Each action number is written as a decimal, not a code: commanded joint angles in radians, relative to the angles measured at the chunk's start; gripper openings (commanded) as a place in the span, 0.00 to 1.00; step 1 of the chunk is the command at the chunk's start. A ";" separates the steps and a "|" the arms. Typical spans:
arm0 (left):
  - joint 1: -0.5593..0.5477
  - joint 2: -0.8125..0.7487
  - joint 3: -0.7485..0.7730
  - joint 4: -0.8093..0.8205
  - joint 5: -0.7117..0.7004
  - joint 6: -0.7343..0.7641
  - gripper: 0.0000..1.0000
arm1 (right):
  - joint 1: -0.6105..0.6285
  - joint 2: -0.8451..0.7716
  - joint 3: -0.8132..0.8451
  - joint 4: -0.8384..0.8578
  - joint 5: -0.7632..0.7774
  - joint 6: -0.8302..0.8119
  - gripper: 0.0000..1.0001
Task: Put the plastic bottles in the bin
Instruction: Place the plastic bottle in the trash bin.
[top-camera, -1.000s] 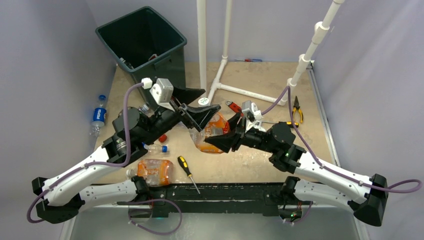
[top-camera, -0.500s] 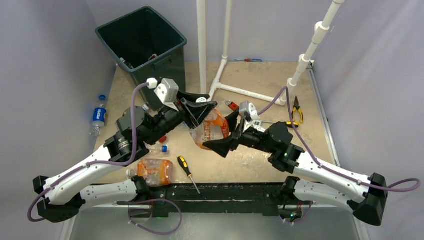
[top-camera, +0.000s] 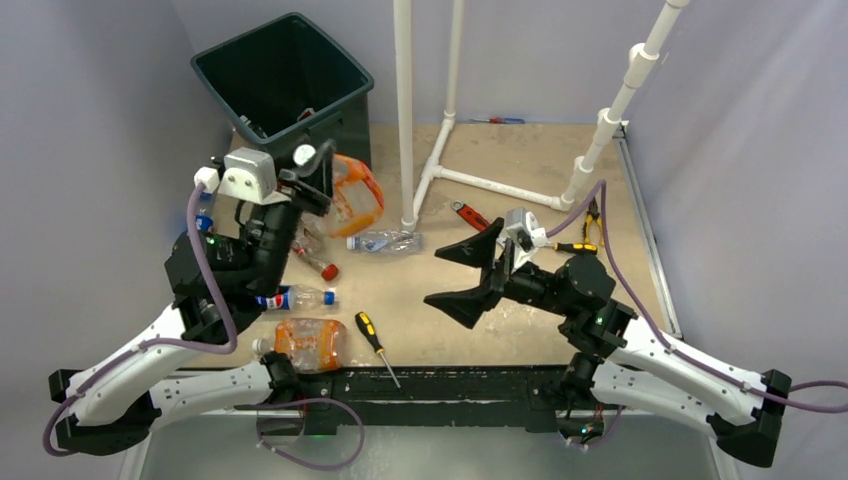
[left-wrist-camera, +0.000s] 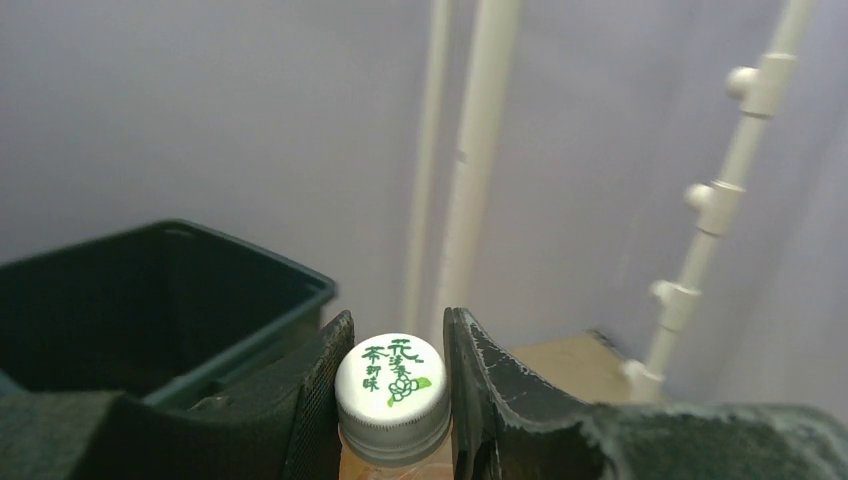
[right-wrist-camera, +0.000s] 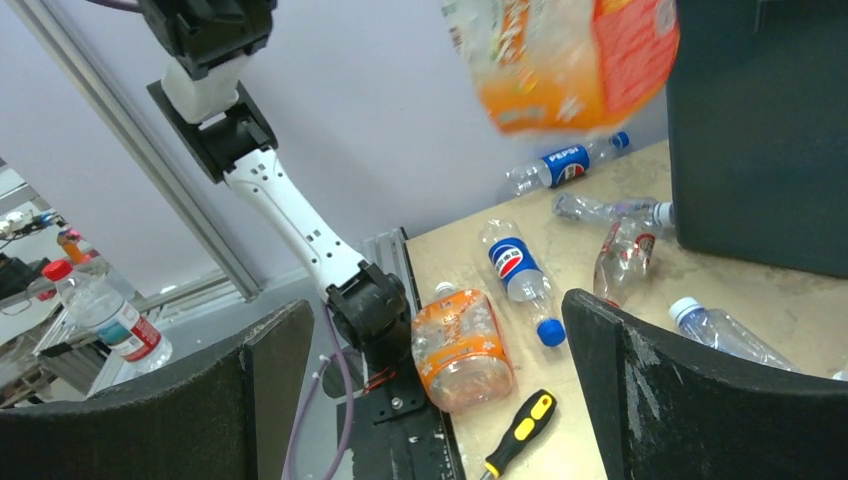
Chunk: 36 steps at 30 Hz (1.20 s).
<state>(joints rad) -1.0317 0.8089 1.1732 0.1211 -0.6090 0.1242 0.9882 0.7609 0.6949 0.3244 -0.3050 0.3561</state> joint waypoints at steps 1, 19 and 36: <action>0.002 0.092 0.042 0.439 -0.250 0.506 0.00 | 0.003 -0.048 -0.041 -0.033 -0.001 0.001 0.99; 0.714 0.632 0.440 0.484 0.053 0.150 0.00 | 0.003 -0.294 -0.235 -0.073 0.077 0.063 0.97; 0.836 1.015 0.627 0.257 0.102 -0.092 0.05 | 0.003 -0.288 -0.353 -0.030 0.138 0.059 0.97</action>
<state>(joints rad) -0.2317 1.7752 1.7168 0.4908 -0.5629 0.1730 0.9882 0.5026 0.3634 0.2802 -0.2153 0.4248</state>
